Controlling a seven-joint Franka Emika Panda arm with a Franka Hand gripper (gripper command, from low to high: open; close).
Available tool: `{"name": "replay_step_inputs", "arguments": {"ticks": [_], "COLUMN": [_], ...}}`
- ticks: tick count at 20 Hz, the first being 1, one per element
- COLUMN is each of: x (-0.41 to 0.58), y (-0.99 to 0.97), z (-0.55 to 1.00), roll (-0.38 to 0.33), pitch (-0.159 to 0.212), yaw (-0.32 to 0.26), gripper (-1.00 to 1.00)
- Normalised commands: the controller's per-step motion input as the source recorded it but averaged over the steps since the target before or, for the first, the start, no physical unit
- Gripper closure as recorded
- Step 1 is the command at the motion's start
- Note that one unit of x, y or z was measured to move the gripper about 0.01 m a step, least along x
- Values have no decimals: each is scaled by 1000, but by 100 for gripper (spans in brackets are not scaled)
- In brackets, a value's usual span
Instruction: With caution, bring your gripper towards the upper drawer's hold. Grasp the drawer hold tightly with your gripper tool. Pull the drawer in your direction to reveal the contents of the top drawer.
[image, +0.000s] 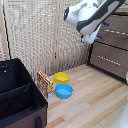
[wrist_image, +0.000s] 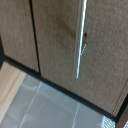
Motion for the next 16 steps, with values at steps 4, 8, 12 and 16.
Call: {"name": "replay_step_inputs", "arguments": {"ticks": [4,8,12,16], "x": [-121,-298,-424,-459], "y": [-393,-418,-449,-472], "z": [-74,0,-7,-71], "roll": [-176,-214,-215,-199], "pitch": [-1,-23,-24,-26], "yaw": [214,167,135,130], "gripper": [-100,-100,-100,-100]}}
